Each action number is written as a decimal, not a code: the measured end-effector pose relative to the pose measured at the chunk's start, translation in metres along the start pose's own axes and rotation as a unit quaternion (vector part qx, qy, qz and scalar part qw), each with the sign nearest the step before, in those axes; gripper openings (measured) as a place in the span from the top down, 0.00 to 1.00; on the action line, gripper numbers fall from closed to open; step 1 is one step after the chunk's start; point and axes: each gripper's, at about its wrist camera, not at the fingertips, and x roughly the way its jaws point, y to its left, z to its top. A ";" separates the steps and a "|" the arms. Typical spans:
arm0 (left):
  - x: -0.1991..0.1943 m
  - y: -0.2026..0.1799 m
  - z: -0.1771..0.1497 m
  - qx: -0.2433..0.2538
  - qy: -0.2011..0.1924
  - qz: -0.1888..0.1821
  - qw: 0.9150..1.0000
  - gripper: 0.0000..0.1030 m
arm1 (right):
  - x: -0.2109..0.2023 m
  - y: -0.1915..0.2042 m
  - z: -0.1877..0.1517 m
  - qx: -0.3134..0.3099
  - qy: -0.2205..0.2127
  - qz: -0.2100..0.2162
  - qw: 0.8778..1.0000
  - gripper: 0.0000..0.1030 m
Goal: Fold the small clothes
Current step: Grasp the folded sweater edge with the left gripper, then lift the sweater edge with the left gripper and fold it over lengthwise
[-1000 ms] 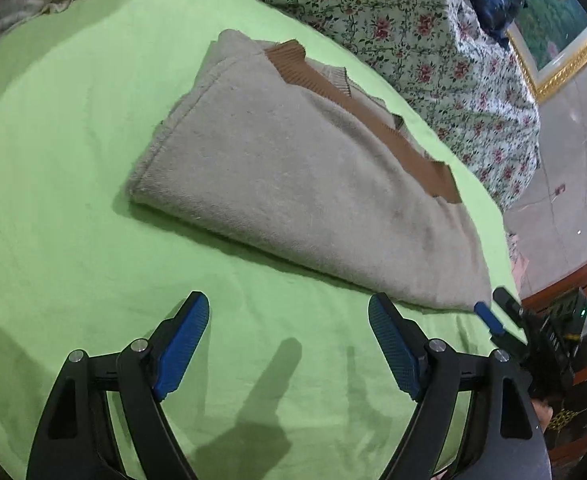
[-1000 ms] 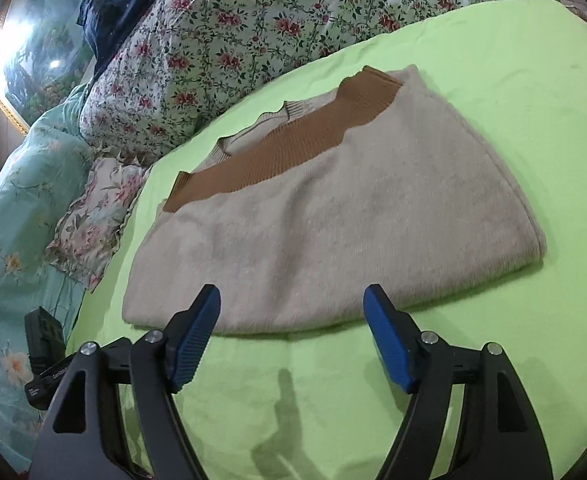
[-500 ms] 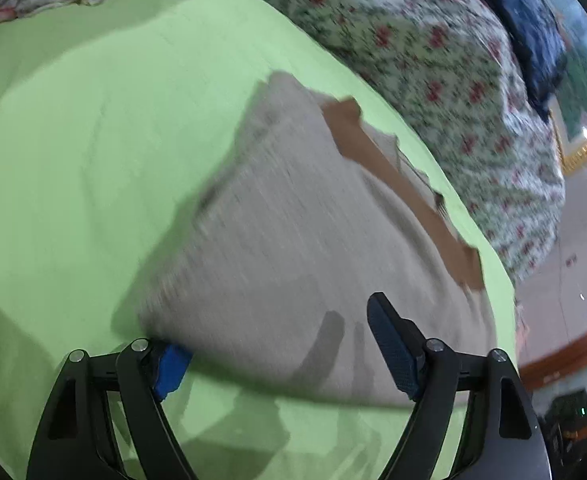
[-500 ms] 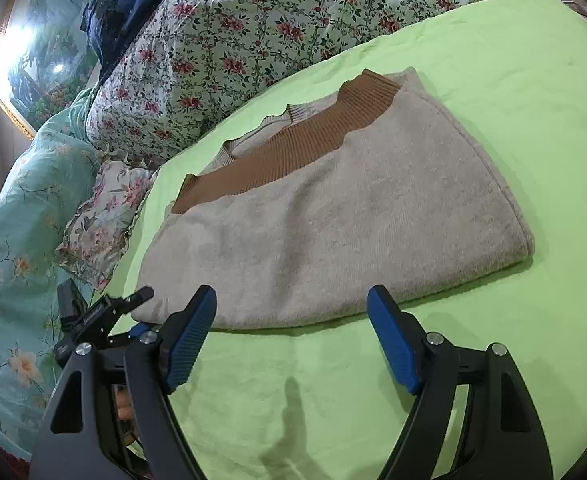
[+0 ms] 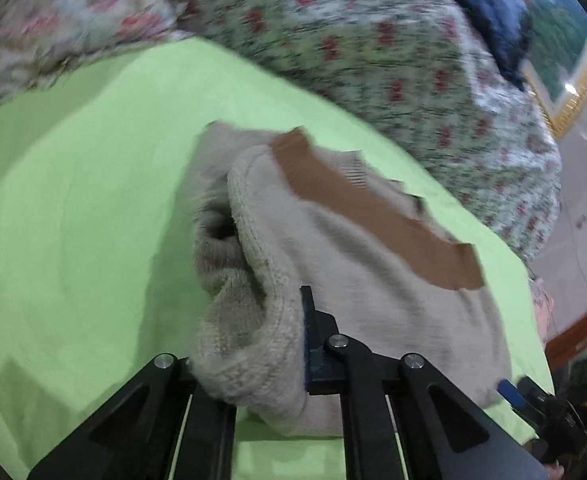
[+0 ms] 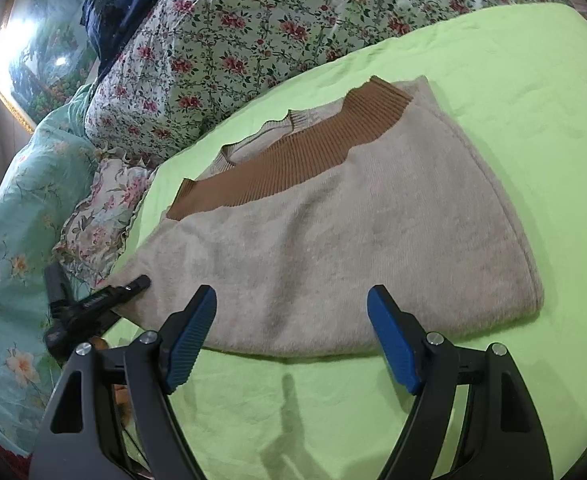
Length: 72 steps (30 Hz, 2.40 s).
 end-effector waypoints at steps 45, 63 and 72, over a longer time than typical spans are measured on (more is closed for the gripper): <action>0.098 -0.267 -0.106 0.254 0.145 -0.182 0.939 0.92 | 0.088 -0.075 0.162 -0.034 0.100 0.050 0.993 0.85; 0.058 -0.249 -0.121 0.279 0.160 -0.187 0.928 0.33 | 0.044 -0.104 0.146 -0.036 0.022 -0.037 0.998 0.49; 0.057 -0.160 -0.050 0.167 0.133 -0.141 0.967 0.16 | 0.034 -0.119 0.121 -0.001 0.054 0.004 0.999 0.26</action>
